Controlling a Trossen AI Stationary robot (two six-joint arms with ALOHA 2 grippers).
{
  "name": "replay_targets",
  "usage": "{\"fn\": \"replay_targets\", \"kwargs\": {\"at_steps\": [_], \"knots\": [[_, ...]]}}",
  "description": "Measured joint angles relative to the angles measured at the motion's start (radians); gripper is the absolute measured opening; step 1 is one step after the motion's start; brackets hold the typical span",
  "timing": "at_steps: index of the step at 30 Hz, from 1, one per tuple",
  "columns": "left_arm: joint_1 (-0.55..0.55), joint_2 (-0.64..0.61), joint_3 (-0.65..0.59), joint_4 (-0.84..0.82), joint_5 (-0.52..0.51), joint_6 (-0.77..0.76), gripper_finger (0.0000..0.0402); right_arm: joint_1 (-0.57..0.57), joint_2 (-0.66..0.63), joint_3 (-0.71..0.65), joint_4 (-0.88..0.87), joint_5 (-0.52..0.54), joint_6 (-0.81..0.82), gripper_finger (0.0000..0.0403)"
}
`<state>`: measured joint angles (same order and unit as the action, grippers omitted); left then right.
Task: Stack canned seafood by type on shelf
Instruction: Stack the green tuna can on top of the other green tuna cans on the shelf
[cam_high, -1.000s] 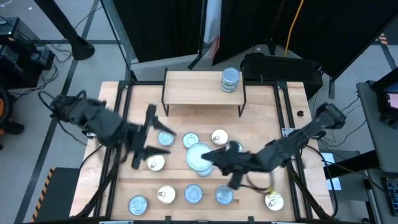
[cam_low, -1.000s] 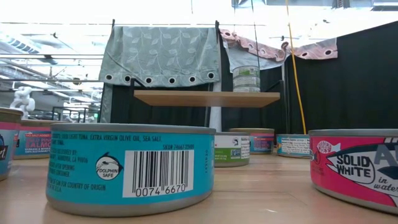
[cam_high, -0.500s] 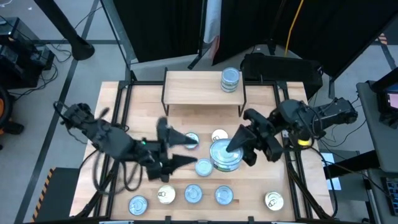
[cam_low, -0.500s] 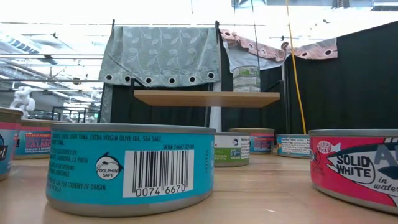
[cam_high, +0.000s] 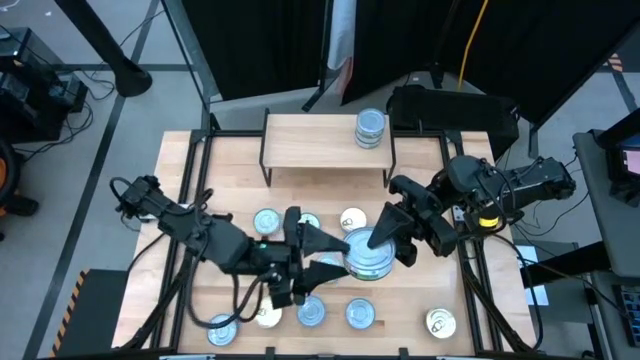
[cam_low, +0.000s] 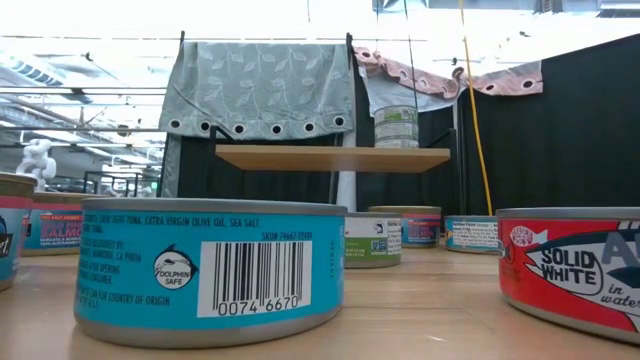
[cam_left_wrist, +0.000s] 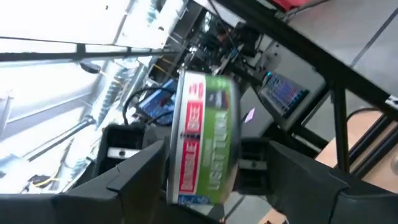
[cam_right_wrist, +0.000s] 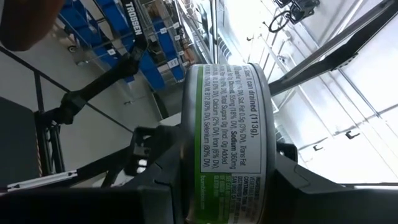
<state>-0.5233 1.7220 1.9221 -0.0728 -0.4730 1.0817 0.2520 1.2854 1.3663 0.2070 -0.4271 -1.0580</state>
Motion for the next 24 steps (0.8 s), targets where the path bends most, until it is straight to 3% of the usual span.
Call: {"fn": "replay_targets", "kwargs": {"at_steps": [5, 11, 14, 18, 24], "knots": [[0.027, 0.01, 0.0, 0.015, 0.009, -0.002, 0.0241, 0.0, 0.0, 0.0, -0.011, -0.001, -0.001, 0.013], [0.039, 0.009, 0.0, 0.014, 0.012, -0.007, 0.015, 0.0, 0.0, 0.0, -0.022, 0.012, 0.018, 0.013], [0.039, 0.009, 0.0, 0.017, 0.003, -0.002, 0.0148, -0.003, -0.001, 0.0, -0.022, 0.049, 0.048, 0.0133], [0.037, 0.009, 0.0, 0.01, -0.083, 0.032, 0.0148, 0.004, -0.012, 0.002, -0.113, 0.274, 0.056, 0.0164], [0.043, -0.02, 0.0, -0.08, -0.286, 0.124, 0.0148, 0.056, -0.058, 0.001, -0.265, 0.763, 0.012, 0.0255]]}}
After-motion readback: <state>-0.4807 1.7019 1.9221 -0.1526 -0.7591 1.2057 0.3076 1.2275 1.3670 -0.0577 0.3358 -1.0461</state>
